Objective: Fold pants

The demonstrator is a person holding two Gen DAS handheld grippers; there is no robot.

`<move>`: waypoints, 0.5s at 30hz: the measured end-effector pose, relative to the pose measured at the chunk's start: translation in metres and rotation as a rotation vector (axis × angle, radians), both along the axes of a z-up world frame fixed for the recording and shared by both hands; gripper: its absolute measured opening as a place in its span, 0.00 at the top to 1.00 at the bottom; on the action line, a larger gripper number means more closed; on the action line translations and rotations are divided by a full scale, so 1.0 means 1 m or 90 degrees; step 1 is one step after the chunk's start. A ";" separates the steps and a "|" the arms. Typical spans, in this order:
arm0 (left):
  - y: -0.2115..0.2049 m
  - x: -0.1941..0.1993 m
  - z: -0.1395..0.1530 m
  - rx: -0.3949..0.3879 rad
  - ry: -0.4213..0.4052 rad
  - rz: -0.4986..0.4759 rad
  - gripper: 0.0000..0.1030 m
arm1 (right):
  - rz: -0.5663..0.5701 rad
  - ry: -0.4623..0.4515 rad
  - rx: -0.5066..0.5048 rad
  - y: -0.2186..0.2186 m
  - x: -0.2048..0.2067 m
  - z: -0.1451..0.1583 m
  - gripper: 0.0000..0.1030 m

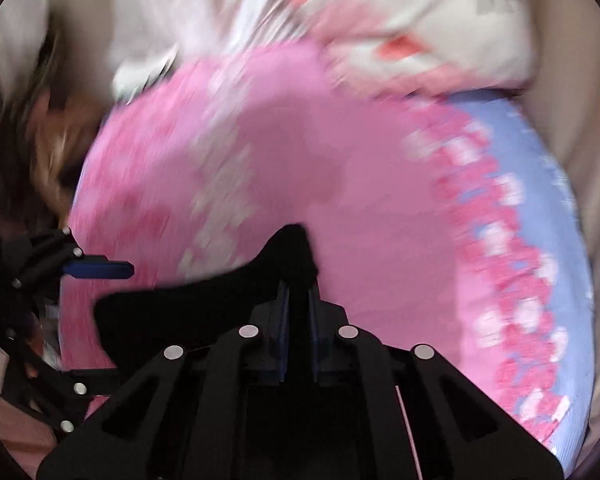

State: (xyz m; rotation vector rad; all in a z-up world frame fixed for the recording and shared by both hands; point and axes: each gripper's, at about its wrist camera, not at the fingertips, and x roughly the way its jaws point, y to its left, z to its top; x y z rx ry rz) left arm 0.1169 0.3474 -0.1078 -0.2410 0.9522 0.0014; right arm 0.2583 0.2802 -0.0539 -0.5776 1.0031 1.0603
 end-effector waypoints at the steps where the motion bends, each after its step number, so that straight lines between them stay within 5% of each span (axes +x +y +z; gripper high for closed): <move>1: 0.002 0.009 0.001 0.016 0.004 -0.012 0.25 | -0.009 0.014 -0.003 0.002 0.007 -0.009 0.91; 4: 0.002 0.018 -0.009 0.074 0.044 -0.015 0.25 | -0.032 0.026 -0.041 0.007 0.015 -0.041 0.82; 7: 0.014 -0.002 -0.014 0.065 0.075 0.002 0.23 | -0.095 0.025 0.071 -0.030 0.011 -0.010 0.82; 11: 0.022 -0.042 -0.004 0.081 0.091 -0.010 0.22 | -0.244 -0.041 0.177 -0.140 -0.005 0.036 0.35; 15: 0.018 -0.056 0.014 0.172 0.087 0.005 0.22 | -0.397 -0.063 0.102 -0.258 -0.025 0.031 0.36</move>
